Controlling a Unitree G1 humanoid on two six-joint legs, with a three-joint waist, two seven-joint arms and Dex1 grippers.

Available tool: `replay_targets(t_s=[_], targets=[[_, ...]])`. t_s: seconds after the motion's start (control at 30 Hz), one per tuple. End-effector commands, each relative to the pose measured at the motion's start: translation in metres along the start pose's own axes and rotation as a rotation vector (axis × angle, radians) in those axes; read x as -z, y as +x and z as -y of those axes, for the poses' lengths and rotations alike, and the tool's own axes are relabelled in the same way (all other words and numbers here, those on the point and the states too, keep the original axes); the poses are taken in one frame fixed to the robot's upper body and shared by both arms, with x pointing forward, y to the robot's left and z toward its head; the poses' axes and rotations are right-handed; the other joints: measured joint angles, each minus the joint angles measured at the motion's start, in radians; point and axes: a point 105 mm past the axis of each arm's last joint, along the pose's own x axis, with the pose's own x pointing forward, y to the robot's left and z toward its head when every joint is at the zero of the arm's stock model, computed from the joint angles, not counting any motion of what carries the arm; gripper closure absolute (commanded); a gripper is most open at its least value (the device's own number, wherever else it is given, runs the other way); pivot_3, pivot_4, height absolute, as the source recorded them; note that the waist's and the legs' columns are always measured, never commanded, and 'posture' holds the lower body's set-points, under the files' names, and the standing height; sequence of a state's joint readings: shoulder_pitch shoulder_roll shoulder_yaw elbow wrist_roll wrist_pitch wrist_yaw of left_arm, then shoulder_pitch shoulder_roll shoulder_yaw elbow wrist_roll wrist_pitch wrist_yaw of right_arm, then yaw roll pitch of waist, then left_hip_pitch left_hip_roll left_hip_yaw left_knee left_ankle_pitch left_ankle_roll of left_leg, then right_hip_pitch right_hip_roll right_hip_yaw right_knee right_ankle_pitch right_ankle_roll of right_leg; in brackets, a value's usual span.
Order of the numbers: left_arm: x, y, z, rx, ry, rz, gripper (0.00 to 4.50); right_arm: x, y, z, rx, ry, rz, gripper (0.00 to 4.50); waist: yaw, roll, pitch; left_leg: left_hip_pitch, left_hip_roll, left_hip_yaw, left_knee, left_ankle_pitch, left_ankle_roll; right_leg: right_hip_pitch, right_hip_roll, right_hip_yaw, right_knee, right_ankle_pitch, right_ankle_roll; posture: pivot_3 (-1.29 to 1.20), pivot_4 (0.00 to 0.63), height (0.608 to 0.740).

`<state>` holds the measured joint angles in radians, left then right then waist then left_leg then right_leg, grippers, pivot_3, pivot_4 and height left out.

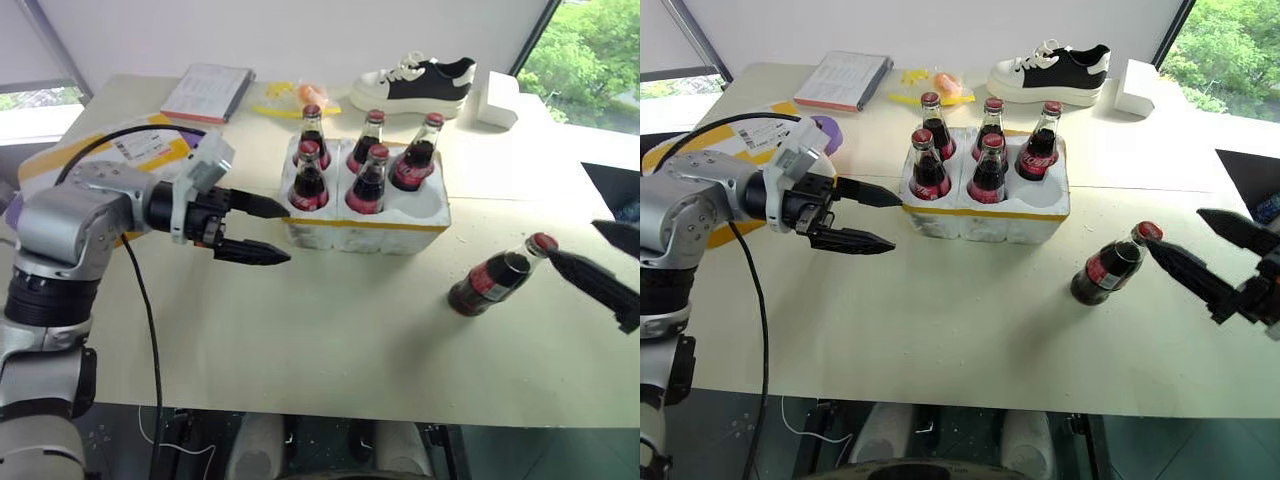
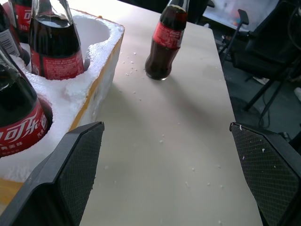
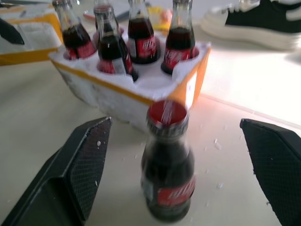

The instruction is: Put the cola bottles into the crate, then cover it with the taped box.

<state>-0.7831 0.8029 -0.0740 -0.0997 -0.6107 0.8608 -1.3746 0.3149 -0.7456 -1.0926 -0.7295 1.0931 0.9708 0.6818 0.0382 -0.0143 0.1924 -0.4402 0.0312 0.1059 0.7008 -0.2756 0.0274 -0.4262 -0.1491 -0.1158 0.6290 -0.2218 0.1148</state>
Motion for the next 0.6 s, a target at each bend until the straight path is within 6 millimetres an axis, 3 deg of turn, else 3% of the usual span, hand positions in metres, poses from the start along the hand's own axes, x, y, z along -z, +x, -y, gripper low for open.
replay_targets(t_s=[0.03,0.13,0.27,0.6], targets=[[-0.006,0.006,0.003,0.022,0.042,0.006,0.03,0.005,0.002,-0.015,0.001,-0.010,0.011,0.00,0.000,0.000,0.000,0.000,0.000,0.000,0.000,0.000,0.000,0.000,0.000,0.000,0.000,0.000,0.000,0.00,0.150,0.740],[-0.009,0.010,0.003,0.032,0.044,0.021,0.03,0.021,0.004,-0.018,0.016,0.039,0.003,0.00,-0.001,0.000,0.000,0.000,0.000,0.000,0.000,0.000,0.000,0.000,0.000,0.000,0.000,0.000,0.000,0.00,0.150,0.740],[-0.010,0.014,0.004,0.043,0.049,0.025,0.03,0.048,0.009,-0.006,0.082,0.096,-0.016,0.00,-0.001,0.001,0.000,0.000,0.000,0.000,0.000,0.000,0.000,0.000,0.001,0.000,0.000,0.000,0.000,0.00,0.150,0.740],[-0.015,0.021,0.002,0.050,0.055,0.028,0.03,0.081,0.023,-0.003,0.061,0.140,-0.027,0.00,0.000,0.002,-0.001,0.001,-0.001,0.000,0.000,0.000,-0.001,0.000,0.000,0.000,0.000,0.000,0.000,0.00,0.150,0.740]])
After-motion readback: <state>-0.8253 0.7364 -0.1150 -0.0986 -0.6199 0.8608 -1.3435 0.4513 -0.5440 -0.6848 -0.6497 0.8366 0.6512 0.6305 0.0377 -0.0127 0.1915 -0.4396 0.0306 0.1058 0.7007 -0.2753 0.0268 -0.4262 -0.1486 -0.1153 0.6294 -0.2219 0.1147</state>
